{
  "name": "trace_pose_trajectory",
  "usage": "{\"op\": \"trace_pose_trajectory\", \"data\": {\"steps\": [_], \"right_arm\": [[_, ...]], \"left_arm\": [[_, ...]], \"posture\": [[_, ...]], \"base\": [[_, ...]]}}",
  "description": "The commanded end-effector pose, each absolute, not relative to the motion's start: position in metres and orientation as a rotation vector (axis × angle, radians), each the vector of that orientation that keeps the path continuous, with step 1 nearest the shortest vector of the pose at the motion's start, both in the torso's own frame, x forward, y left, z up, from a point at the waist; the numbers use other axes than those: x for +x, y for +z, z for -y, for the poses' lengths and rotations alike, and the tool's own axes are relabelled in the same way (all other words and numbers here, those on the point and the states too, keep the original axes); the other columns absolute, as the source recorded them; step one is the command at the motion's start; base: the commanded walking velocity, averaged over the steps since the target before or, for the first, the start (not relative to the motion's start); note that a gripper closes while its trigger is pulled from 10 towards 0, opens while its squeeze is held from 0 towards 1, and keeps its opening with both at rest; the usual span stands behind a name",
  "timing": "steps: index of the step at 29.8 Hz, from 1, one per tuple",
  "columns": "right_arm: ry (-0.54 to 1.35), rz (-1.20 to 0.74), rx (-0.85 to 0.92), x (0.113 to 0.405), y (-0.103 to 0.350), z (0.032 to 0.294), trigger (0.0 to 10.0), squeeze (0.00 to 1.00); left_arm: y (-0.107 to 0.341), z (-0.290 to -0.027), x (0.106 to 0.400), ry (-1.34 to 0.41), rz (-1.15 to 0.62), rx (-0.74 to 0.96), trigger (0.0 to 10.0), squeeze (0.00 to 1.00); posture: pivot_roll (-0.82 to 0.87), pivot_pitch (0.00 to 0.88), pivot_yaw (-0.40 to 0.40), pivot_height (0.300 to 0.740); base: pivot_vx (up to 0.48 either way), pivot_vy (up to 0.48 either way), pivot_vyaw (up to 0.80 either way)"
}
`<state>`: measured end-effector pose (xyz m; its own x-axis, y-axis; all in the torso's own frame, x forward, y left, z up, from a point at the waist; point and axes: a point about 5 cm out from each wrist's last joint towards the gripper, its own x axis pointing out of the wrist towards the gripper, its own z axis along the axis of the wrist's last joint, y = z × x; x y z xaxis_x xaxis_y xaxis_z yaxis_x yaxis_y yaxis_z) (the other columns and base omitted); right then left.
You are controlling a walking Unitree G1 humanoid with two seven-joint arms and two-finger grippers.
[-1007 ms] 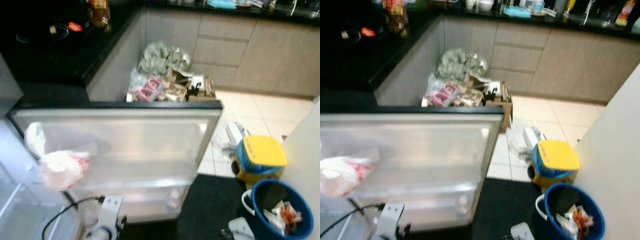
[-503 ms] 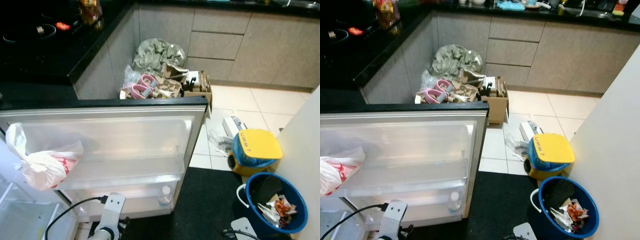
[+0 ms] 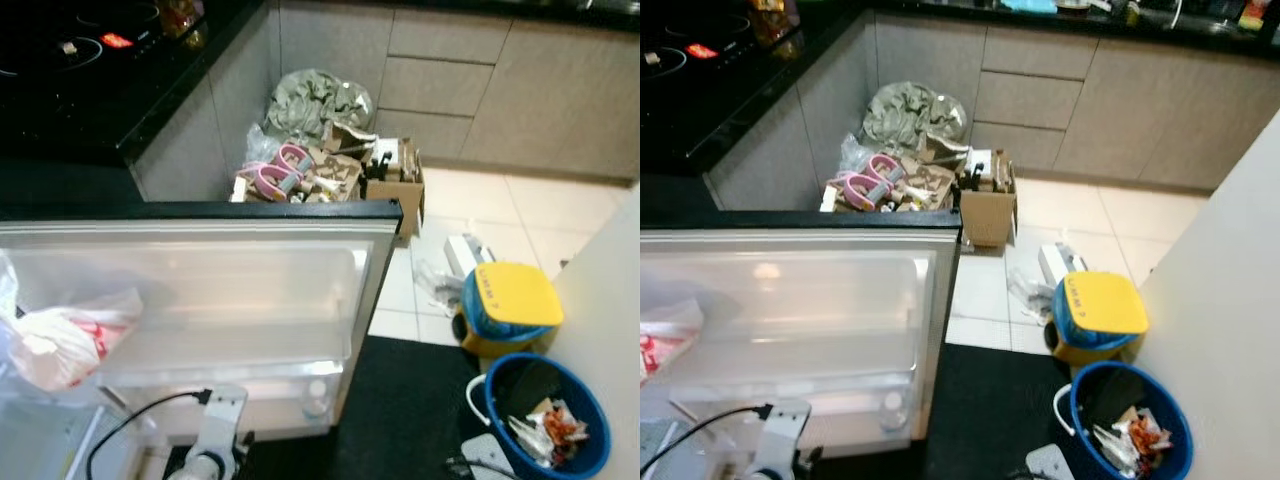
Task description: Restocking fridge
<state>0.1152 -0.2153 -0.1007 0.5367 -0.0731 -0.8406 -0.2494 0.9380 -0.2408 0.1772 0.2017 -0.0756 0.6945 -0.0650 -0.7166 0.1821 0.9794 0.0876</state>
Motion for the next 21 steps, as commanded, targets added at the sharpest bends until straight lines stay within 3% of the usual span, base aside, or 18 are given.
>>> {"op": "trace_pose_trajectory", "data": {"steps": [1, 21], "right_arm": [[0.097, -1.006, -0.346, 0.1141, -0.1008, 0.2162, 10.0, 0.00], [0.097, -1.009, -0.344, 0.1134, -0.1013, 0.2150, 10.0, 0.00]], "left_arm": [[-0.0788, -0.2016, 0.1714, -0.134, -0.814, 0.139, 10.0, 0.00], [-0.0793, -0.2057, 0.1699, -0.131, -0.825, 0.143, 10.0, 0.00]], "posture": [[-0.11, 0.035, -0.057, 0.740], [-0.10, 0.042, -0.050, 0.740]], "base": [[0.000, 0.000, 0.00], [0.000, 0.000, 0.00]]}}
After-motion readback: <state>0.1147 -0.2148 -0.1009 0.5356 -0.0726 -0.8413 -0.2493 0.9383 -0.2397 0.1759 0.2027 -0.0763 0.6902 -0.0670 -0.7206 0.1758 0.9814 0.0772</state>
